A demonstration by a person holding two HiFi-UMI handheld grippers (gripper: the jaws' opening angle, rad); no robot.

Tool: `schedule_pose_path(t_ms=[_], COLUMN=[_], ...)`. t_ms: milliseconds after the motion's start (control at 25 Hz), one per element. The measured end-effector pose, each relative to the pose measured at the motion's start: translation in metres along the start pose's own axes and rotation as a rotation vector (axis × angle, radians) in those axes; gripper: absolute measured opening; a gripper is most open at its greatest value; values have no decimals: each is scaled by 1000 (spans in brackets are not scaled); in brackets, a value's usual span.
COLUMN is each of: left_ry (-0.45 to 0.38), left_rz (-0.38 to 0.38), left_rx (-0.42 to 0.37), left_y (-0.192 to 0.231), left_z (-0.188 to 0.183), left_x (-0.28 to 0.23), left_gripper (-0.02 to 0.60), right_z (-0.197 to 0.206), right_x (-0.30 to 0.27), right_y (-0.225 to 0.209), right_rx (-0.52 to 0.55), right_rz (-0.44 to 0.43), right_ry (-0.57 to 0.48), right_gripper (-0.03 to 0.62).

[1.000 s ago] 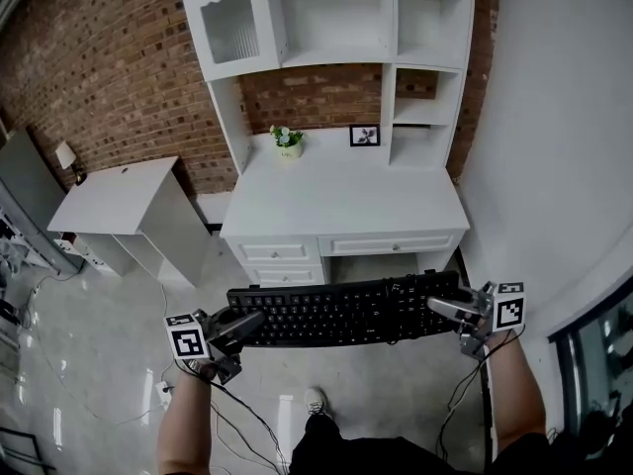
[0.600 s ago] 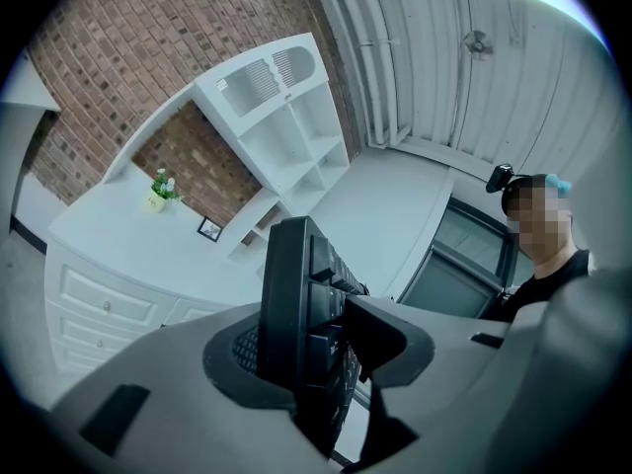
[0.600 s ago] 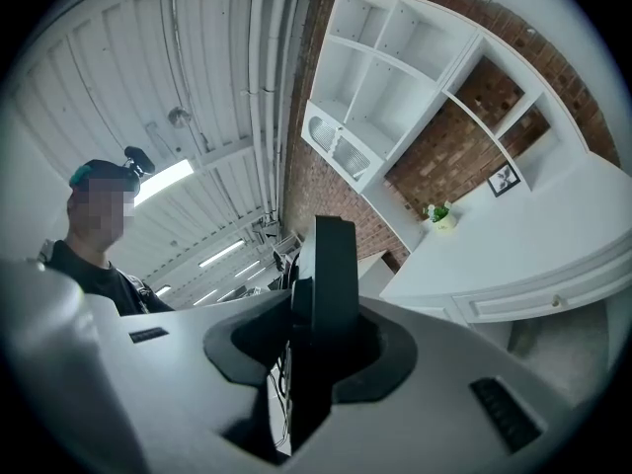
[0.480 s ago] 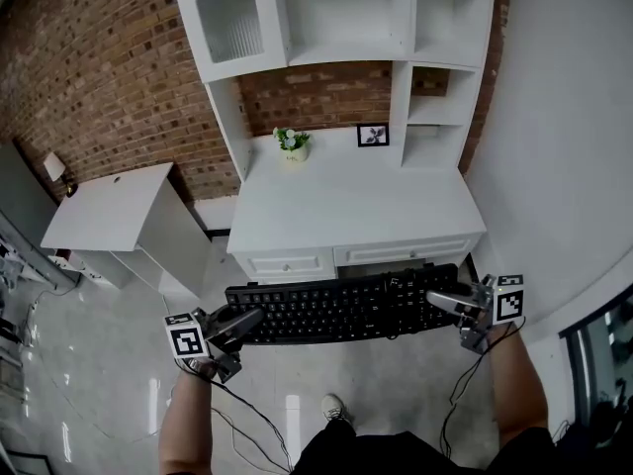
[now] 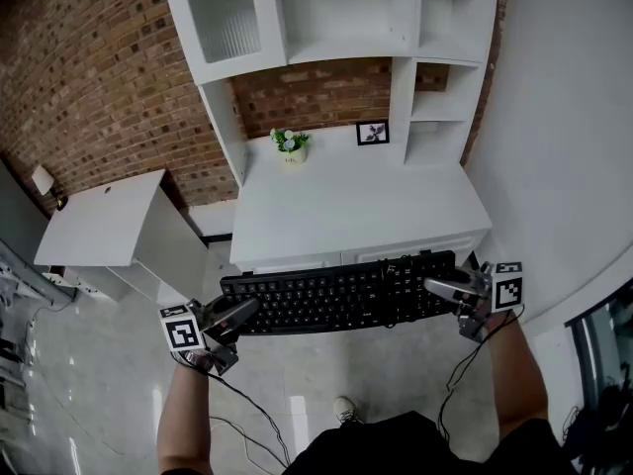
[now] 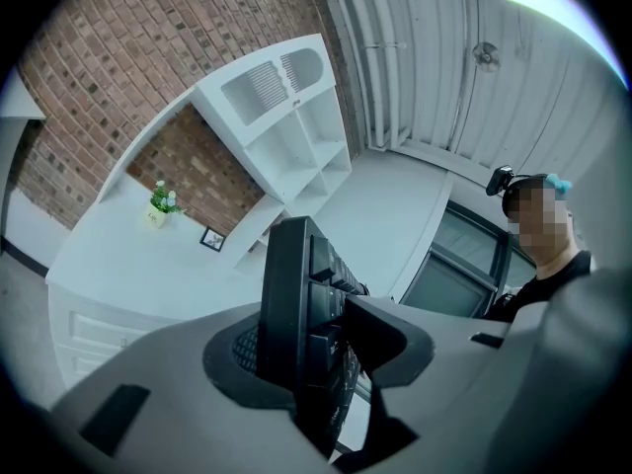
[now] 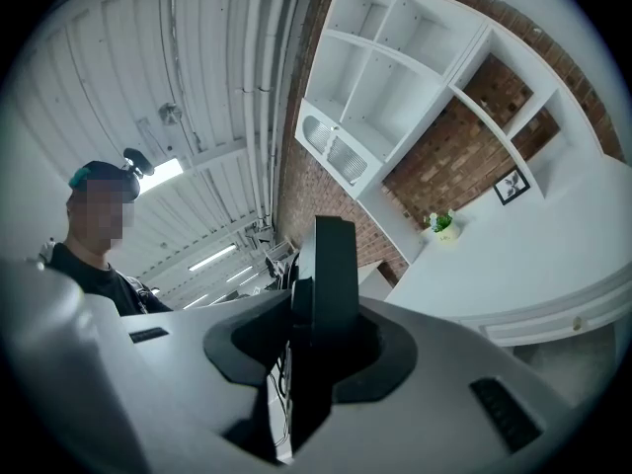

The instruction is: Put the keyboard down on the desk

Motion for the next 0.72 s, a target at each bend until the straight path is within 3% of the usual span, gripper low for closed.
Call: schedule_pose_path(t_ms=[440, 720], left_ry=[5, 3], left_rz=[11, -6], left_rx=[-17, -4], left_y=[21, 44], left_z=[-32, -47], left_x=[-8, -32], left_gripper=[189, 189], right_z=[-20, -36], right_x=[-20, -26], right_y=[-18, -58], right_rx=[14, -1], right_rz=[5, -6], right_ry=[-18, -9], right_gripper=[126, 126])
Point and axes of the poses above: the fingertips, and each gripper's own axes: x backward along the fingers, y to its left, z out of its underside, the point moved 9 cm from there along x, backward along the fingers, and after that the axes turned 6 degrees about x, right-handed, at the moved point
